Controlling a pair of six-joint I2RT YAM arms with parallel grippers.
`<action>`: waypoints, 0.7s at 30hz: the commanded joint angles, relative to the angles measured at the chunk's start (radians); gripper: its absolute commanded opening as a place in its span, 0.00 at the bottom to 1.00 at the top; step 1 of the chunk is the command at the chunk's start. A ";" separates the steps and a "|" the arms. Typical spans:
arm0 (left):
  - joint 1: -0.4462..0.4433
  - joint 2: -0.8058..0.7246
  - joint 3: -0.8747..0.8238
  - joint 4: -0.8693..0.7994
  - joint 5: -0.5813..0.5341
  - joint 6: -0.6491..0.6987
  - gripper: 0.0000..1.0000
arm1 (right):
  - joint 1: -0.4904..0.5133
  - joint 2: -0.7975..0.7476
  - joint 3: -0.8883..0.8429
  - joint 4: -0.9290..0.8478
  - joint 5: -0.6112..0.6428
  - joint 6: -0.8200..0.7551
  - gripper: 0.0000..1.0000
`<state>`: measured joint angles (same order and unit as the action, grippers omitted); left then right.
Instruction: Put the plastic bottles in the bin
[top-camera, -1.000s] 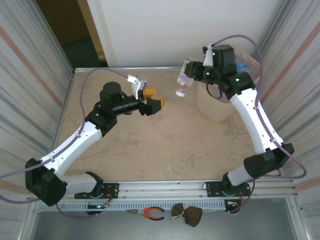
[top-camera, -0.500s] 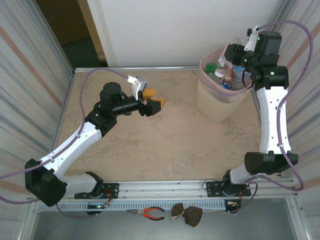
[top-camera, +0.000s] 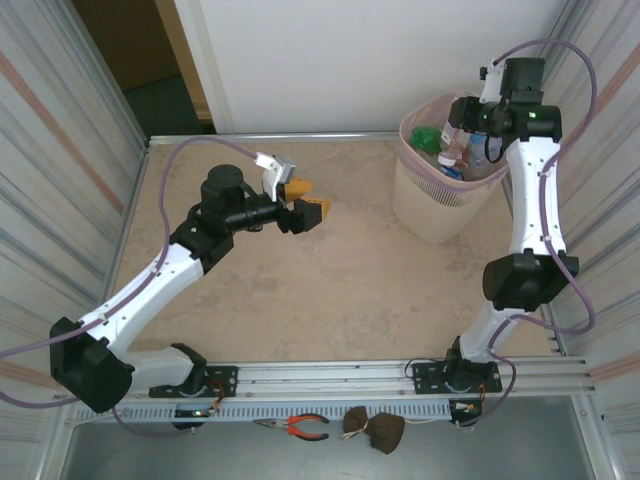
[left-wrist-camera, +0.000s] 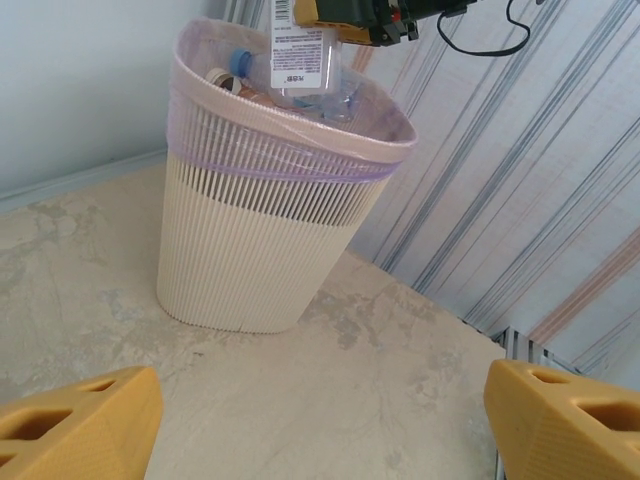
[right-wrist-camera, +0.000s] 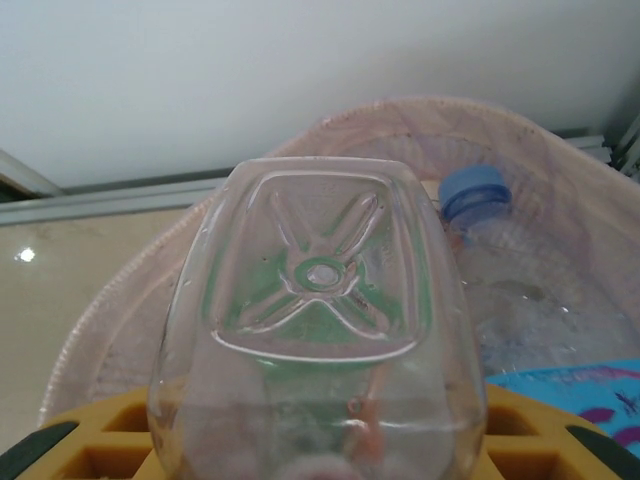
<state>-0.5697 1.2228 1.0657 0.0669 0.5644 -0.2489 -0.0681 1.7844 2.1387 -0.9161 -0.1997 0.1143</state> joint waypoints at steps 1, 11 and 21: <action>-0.004 -0.005 0.010 -0.028 -0.017 0.032 0.84 | -0.006 0.032 0.033 -0.037 -0.041 -0.038 0.45; 0.008 -0.053 -0.039 -0.068 -0.097 0.049 0.84 | -0.005 0.043 0.064 0.001 0.021 -0.003 0.64; 0.060 -0.093 -0.089 -0.069 -0.134 0.023 0.85 | -0.001 -0.065 0.012 0.054 0.028 0.070 0.56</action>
<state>-0.5186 1.1603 0.9924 0.0002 0.4484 -0.2249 -0.0677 1.7817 2.1624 -0.8986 -0.1558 0.1364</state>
